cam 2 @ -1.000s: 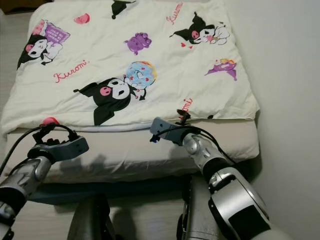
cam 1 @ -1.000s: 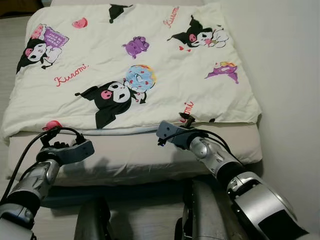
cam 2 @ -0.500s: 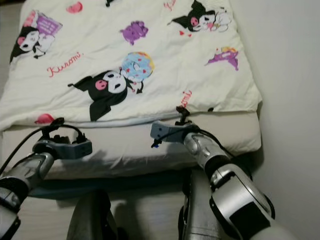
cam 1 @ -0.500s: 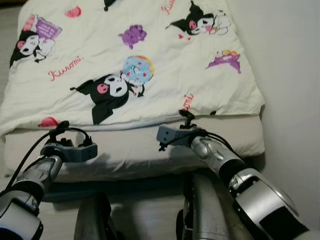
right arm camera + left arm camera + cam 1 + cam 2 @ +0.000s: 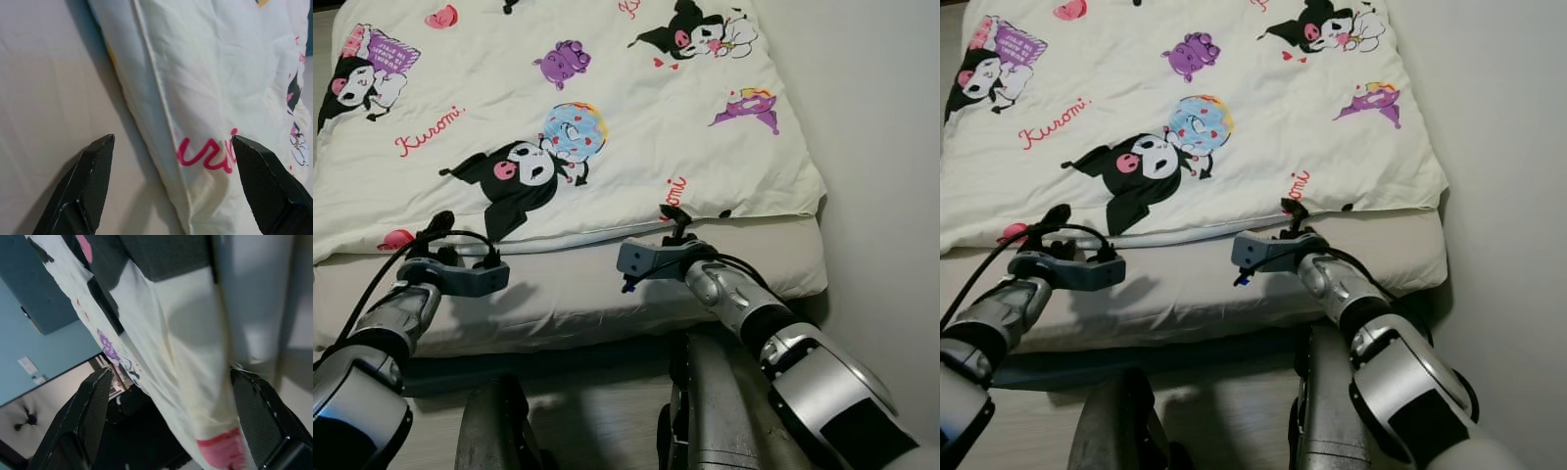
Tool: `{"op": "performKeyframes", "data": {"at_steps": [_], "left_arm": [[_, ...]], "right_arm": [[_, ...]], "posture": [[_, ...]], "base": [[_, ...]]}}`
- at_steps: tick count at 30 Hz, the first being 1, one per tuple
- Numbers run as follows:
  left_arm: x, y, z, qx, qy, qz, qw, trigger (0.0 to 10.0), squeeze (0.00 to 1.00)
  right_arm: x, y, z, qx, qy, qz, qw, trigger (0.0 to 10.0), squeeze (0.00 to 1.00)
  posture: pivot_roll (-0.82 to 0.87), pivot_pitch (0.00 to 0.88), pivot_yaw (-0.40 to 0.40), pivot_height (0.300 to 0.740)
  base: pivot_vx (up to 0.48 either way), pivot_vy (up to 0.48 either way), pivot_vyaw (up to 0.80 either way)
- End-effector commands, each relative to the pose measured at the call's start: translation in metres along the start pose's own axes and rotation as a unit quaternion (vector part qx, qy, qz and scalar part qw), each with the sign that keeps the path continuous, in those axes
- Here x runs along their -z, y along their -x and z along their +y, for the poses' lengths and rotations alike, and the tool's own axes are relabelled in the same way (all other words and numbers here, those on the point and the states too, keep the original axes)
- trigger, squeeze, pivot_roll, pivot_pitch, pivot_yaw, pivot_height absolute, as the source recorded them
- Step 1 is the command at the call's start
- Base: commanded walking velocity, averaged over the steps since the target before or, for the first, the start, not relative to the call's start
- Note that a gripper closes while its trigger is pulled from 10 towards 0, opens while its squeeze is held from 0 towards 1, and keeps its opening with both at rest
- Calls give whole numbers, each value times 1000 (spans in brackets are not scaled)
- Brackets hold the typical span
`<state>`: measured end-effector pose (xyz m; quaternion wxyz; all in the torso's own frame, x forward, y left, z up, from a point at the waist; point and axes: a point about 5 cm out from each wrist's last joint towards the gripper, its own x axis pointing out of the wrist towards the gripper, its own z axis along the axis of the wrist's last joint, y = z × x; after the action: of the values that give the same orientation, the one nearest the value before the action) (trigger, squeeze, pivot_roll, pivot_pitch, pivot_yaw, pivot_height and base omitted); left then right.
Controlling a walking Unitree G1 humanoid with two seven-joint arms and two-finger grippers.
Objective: Clean up the room
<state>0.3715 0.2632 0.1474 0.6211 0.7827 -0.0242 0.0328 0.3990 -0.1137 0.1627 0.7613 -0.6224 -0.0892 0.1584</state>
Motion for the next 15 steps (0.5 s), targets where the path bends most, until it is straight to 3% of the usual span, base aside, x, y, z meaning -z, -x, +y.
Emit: {"op": "performKeyframes", "data": {"at_steps": [1, 6, 8, 9, 12, 15], "left_arm": [[1, 6, -11, 26, -17, 2, 1000, 10000, 0], [3, 7, -15, 42, -15, 11, 999, 10000, 0], [3, 11, -21, 68, 3, 18, 998, 10000, 0], [4, 15, -29, 96, 50, 27, 994, 10000, 0], [4, 19, -35, 115, 86, 30, 989, 10000, 0], [4, 29, -49, 172, 123, 27, 977, 10000, 0]], "right_arm": [[-4, 0, 2, -5, 7, -18, 1000, 10000, 0], [-6, 0, -1, -4, 7, -29, 1000, 10000, 0], [-7, 0, -1, -2, 6, -33, 999, 10000, 0], [-8, 0, -2, -1, 2, -35, 999, 10000, 0], [-8, 0, -1, -1, 0, -37, 999, 10000, 0], [-10, -1, 0, -2, -2, -39, 999, 10000, 0]], "posture": [[-242, 485, 20, 456], [-250, 488, 11, 456], [-236, 495, 5, 456], [-219, 501, 7, 456], [-206, 503, 8, 456], [-201, 497, 6, 456]], "base": [[0, 0, 0], [0, 0, 0], [0, 0, 0], [0, 0, 0], [0, 0, 0], [0, 0, 0]]}}
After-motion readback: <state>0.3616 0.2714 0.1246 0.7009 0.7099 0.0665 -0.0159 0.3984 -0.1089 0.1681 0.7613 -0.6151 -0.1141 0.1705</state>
